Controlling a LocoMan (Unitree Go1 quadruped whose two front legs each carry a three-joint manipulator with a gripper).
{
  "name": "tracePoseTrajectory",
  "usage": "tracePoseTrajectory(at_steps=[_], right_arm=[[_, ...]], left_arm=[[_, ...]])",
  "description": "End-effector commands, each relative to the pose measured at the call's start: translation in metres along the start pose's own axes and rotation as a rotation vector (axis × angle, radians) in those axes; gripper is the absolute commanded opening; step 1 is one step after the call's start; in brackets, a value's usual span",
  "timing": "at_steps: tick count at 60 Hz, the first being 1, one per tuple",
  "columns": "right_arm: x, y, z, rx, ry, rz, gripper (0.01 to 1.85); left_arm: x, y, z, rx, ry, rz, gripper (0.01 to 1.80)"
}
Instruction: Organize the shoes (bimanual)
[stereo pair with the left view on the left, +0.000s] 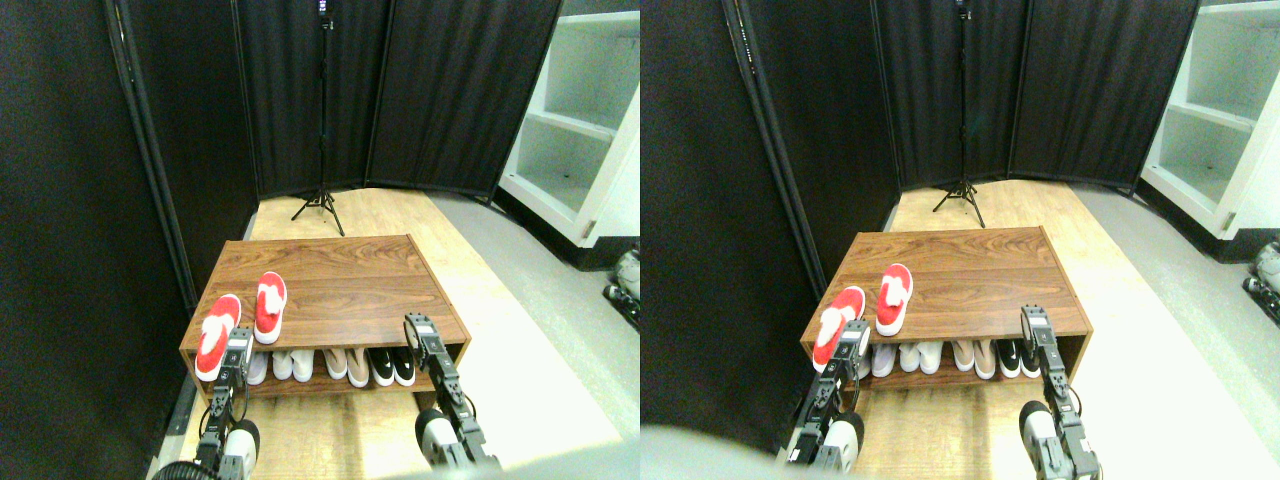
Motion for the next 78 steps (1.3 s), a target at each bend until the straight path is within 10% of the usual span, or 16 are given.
tracePoseTrajectory(at_steps=[1,34,38,42,62,78], right_arm=[[0.0,0.001,0.003,-0.015,-0.022,0.008,0.35],[-0.005,0.0,0.006,-0.012,-0.03,0.009,0.33],[-0.005,0.0,0.006,-0.007,-0.034,0.015,0.33],[-0.004,0.0,0.006,0.011,-0.047,0.021,0.32],[0.0,-0.001,0.007,0.04,-0.068,0.038,0.3],[0.003,-0.003,0.007,0.085,-0.101,0.065,0.36]], left_arm=[[0.001,-0.001,0.003,0.0,-0.025,-0.012,0.01],[-0.003,-0.004,0.001,-0.033,-0.031,-0.055,0.01],[-0.004,-0.004,0.002,-0.001,-0.027,-0.073,0.63],[-0.006,-0.003,0.005,-0.008,-0.023,-0.077,0.77],[-0.004,-0.001,0.003,-0.049,-0.052,-0.095,0.45],[-0.018,0.003,0.015,-0.17,-0.085,-0.083,0.59]])
